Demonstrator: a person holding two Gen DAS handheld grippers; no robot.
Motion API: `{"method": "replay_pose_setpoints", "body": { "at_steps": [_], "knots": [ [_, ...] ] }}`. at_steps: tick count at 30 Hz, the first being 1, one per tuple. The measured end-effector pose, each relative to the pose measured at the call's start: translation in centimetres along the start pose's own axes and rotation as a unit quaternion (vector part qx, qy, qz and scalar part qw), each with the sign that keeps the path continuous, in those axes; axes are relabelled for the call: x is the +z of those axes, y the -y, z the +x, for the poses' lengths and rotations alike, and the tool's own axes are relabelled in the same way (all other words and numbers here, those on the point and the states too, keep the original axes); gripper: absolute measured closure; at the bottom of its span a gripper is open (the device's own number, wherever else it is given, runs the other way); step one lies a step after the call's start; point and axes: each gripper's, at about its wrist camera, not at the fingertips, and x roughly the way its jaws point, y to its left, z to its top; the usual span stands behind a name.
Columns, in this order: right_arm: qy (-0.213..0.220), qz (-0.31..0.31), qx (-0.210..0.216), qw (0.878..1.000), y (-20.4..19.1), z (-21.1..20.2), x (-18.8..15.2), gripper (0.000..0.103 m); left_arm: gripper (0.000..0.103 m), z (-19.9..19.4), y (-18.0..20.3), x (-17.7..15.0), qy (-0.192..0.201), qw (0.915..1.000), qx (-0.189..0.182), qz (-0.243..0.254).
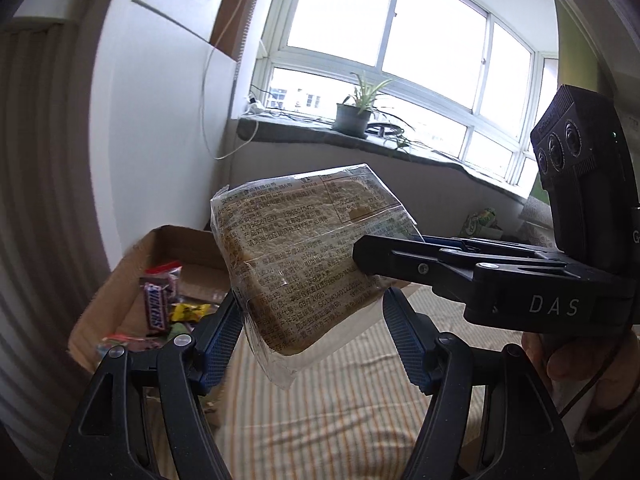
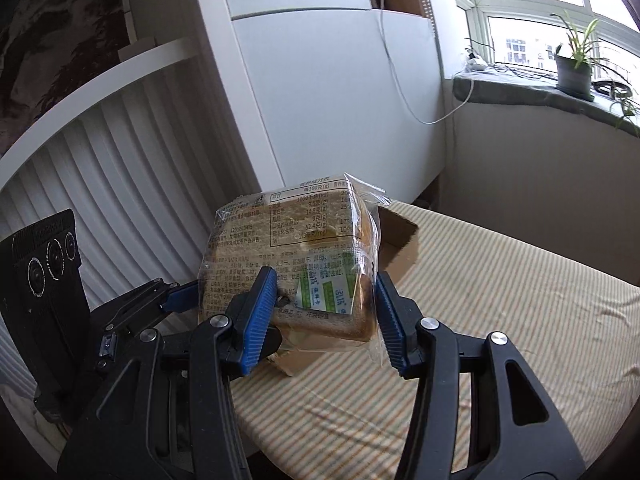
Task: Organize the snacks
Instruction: 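Lift the bread loaf with both grippers and lower it into the box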
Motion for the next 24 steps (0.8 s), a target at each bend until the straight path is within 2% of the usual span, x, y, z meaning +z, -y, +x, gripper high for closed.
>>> {"method": "replay_pose_setpoints", "body": {
  "at_steps": [7, 16, 19, 21, 24],
  "knots": [
    [-0.014, -0.024, 0.044, 0.999, -3.2, 5.2, 2.0, 0.051, 0.033, -1.8, -6.3, 0.1, 0.009, 0.9973, 0.065, -0.033],
    [-0.046, -0.008, 0.061, 0.997, -1.2, 10.0, 1.8, 0.051, 0.033, 0.8, -9.0, 0.2, -0.008, 0.9956, 0.079, -0.048],
    [-0.062, -0.001, 0.038, 0.997, 0.2, 11.7, 0.8, 0.051, 0.032, 2.6, -10.0, -0.3, -0.031, 0.9948, 0.077, -0.059],
    [-0.053, 0.004, 0.028, 0.998, 0.9, 11.5, 0.1, 0.05, 0.032, 3.5, -10.7, -1.1, -0.048, 0.993, 0.084, -0.068],
    [-0.026, 0.005, -0.02, 0.999, 1.3, 10.5, -0.6, 0.036, 0.032, 3.2, -11.6, -2.3, -0.058, 0.9899, 0.096, -0.087]
  ]
}}
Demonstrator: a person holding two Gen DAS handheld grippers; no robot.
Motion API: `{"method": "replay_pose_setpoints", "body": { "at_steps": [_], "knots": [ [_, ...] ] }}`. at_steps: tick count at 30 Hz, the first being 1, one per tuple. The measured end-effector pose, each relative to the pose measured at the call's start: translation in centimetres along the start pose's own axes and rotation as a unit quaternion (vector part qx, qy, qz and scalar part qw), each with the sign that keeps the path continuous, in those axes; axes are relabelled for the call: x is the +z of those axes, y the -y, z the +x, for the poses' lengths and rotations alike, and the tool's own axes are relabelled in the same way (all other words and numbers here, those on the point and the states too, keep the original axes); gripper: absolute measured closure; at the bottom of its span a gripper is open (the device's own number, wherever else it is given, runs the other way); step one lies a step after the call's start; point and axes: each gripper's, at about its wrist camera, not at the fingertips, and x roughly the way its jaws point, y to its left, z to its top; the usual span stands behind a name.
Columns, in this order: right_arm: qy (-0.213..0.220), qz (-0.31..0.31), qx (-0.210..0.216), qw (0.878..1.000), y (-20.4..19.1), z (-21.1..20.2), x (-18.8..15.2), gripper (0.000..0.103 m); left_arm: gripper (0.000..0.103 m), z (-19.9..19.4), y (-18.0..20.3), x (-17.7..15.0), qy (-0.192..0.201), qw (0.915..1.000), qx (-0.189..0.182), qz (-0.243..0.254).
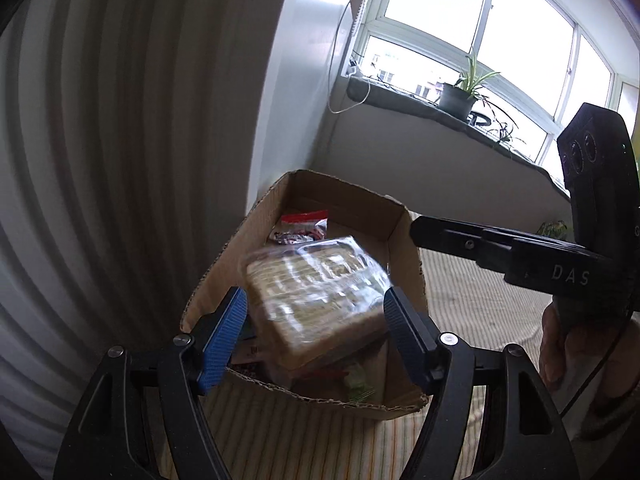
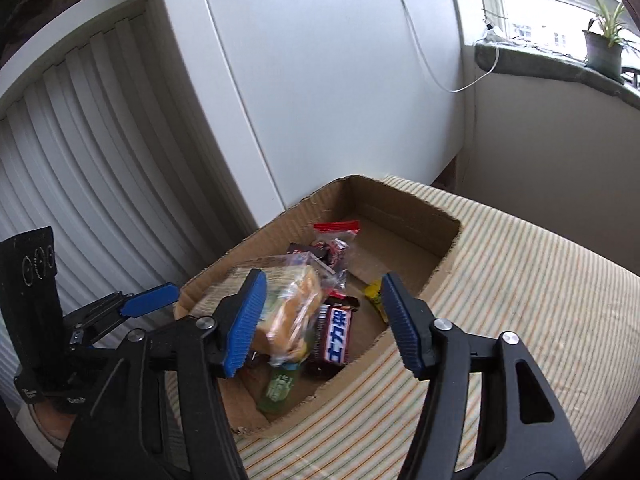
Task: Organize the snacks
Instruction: 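Lift the bread loaf with both grippers and lower it into the box, then open both grippers and pull the tools back from the box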
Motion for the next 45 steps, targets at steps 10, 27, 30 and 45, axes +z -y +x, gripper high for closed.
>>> {"method": "replay_pose_setpoints", "body": {
  "at_steps": [10, 27, 30, 45],
  "knots": [
    [0.063, -0.067, -0.09, 0.992, -3.9, -3.8, -1.3, 0.014, 0.027, -2.7, -0.4, 1.1, 0.04, 0.9988, 0.005, -0.029],
    [0.11, 0.004, -0.162, 0.981, 1.8, -13.5, -6.2, 0.013, 0.027, -4.3, 6.1, 0.3, 0.047, 0.9985, -0.009, 0.026],
    [0.122, 0.021, -0.195, 0.973, 3.9, -17.4, -7.9, 0.013, 0.027, -4.1, 9.7, 0.0, 0.043, 0.9974, -0.031, 0.047],
    [0.165, 0.084, -0.32, 0.929, 8.9, -32.0, -14.2, 0.0, 0.019, -8.0, 24.5, -3.0, 0.071, 0.9804, -0.096, 0.157]
  ]
}}
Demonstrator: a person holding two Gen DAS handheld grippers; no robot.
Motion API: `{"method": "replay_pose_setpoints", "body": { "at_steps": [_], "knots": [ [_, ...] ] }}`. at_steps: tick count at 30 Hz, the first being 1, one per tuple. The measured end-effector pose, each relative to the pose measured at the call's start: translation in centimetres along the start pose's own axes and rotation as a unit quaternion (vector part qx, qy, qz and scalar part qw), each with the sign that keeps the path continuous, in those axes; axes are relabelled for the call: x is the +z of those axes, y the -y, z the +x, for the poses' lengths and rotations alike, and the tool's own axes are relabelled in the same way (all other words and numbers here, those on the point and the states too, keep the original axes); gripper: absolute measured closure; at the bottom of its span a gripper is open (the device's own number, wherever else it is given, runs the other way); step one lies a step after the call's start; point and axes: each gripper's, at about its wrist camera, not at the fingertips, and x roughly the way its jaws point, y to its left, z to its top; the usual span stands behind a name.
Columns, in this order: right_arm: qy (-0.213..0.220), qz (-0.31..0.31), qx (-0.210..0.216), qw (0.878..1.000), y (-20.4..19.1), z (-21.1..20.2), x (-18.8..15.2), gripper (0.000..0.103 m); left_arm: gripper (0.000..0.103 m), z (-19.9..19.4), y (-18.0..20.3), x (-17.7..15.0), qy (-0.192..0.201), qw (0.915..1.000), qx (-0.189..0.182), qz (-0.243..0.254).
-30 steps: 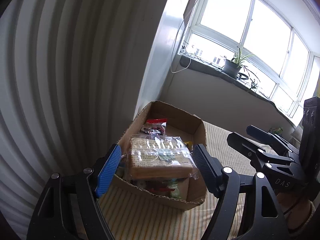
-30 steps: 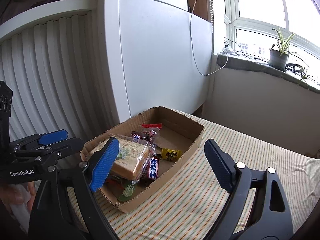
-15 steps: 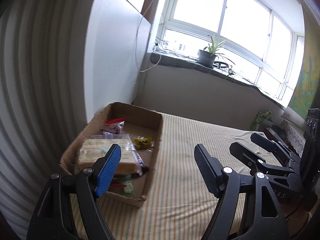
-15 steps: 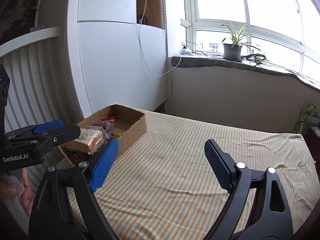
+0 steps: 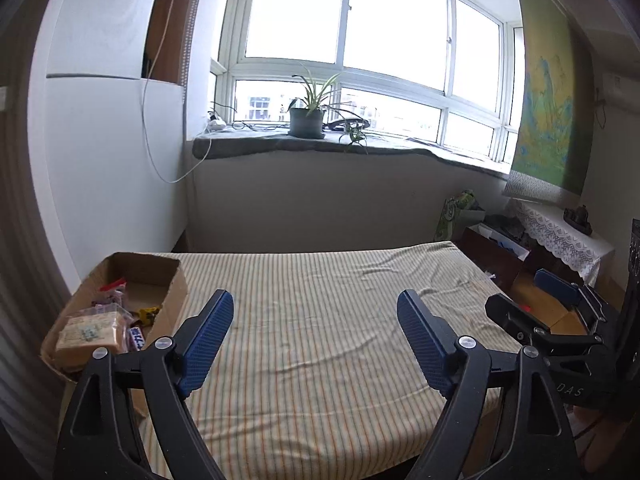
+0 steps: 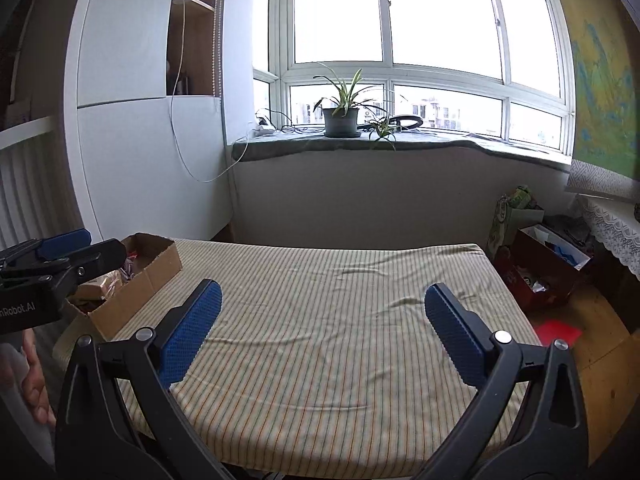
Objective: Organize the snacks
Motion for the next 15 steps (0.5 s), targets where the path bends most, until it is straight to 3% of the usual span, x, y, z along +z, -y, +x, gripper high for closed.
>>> {"method": "replay_pose_setpoints", "body": {
  "at_steps": [15],
  "knots": [
    [-0.007, -0.015, 0.005, 1.0, -3.7, 1.2, 0.8, 0.0, 0.019, -1.9, -1.3, 0.6, 0.019, 0.9995, 0.021, -0.011]
  ]
}}
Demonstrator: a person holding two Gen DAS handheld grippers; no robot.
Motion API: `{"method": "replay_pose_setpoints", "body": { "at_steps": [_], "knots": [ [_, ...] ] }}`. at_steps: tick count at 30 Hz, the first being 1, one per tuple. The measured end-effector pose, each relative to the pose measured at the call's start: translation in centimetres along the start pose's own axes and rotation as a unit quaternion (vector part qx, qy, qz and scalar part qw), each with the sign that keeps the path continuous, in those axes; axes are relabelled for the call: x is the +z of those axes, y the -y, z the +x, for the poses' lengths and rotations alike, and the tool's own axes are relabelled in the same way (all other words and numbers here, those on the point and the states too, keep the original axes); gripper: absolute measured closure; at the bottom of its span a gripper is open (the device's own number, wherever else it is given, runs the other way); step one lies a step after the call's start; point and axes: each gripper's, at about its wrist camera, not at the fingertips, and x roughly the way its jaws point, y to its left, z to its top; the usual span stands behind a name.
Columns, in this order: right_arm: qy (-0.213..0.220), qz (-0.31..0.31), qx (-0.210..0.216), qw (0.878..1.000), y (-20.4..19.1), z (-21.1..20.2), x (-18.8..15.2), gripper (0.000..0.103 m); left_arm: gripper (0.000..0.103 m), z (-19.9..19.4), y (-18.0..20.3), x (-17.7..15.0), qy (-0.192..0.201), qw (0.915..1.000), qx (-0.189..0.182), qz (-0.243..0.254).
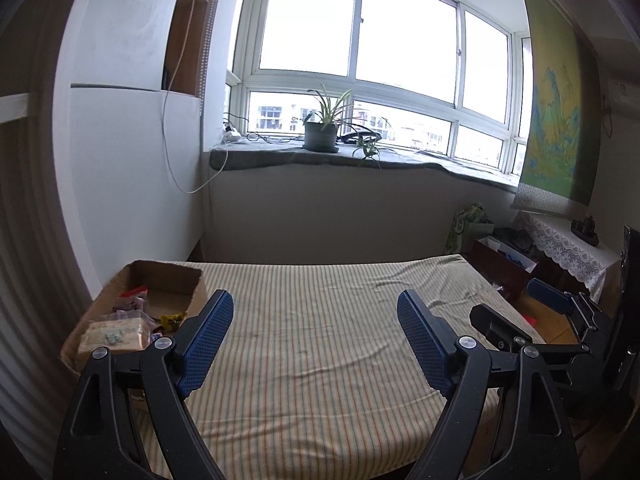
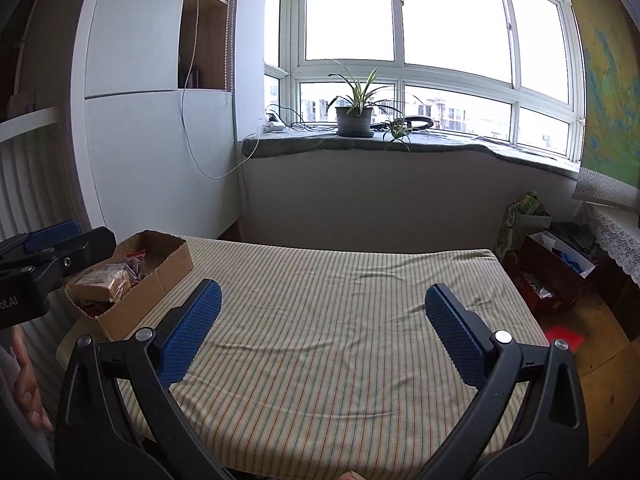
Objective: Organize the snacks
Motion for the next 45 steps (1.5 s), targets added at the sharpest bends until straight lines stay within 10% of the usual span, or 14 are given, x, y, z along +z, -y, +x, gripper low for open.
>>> {"method": "replay_pose_setpoints", "body": {
  "at_steps": [45],
  "knots": [
    [-0.02, -0.001, 0.003, 1.0, -0.4, 1.1, -0.4, 0.0, 0.019, -0.2, -0.8, -0.6, -0.008, 0.9999, 0.007, -0.003]
  ]
}}
